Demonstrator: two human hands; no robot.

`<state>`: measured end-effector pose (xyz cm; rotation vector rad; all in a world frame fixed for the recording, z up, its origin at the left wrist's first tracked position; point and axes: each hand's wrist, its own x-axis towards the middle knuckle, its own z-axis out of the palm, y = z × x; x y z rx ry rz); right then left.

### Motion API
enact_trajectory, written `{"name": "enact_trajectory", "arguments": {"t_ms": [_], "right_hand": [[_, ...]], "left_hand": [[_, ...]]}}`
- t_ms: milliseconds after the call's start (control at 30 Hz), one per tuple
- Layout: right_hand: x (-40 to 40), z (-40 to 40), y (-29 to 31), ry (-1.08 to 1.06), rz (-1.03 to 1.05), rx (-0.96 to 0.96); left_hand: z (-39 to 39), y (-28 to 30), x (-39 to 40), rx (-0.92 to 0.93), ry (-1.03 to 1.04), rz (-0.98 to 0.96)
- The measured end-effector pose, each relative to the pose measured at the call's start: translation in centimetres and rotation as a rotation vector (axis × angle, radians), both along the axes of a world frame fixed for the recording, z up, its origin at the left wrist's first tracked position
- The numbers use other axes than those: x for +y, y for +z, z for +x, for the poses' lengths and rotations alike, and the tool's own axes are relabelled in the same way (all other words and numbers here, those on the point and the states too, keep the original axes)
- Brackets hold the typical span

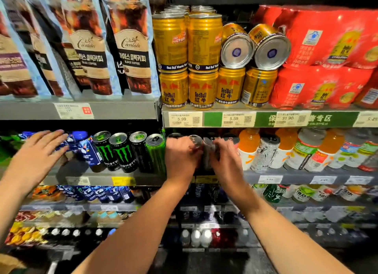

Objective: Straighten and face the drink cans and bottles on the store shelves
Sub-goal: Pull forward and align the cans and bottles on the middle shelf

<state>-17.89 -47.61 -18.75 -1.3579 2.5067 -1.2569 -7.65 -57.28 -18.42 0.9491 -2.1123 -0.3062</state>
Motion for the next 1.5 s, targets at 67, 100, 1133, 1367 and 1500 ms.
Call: {"name": "enact_trajectory", "arguments": {"t_ms": [67, 100, 1133, 1367, 1500], "right_hand": [[-0.1, 0.4, 0.0, -0.034, 0.036, 0.036], [-0.3, 0.6, 0.0, -0.053, 0.072, 0.044], [8.1, -0.7, -1.8, -0.233, -0.387, -0.268], [11.4, -6.4, -2.5, -0.205, -0.41, -0.247], [12.2, -8.6, -2.9, -0.144, -0.399, -0.25]], "left_hand": [[0.3, -0.7, -0.4, 0.03, -0.022, -0.001], [0.4, -0.8, -0.5, 0.087, -0.017, 0.049], [-3.2, -4.3, 4.4, 0.315, -0.207, 0.488], [-8.9, -4.3, 6.9, 0.302, -0.078, 0.515], [-11.0, -3.9, 7.2, 0.254, -0.047, 0.504]]}}
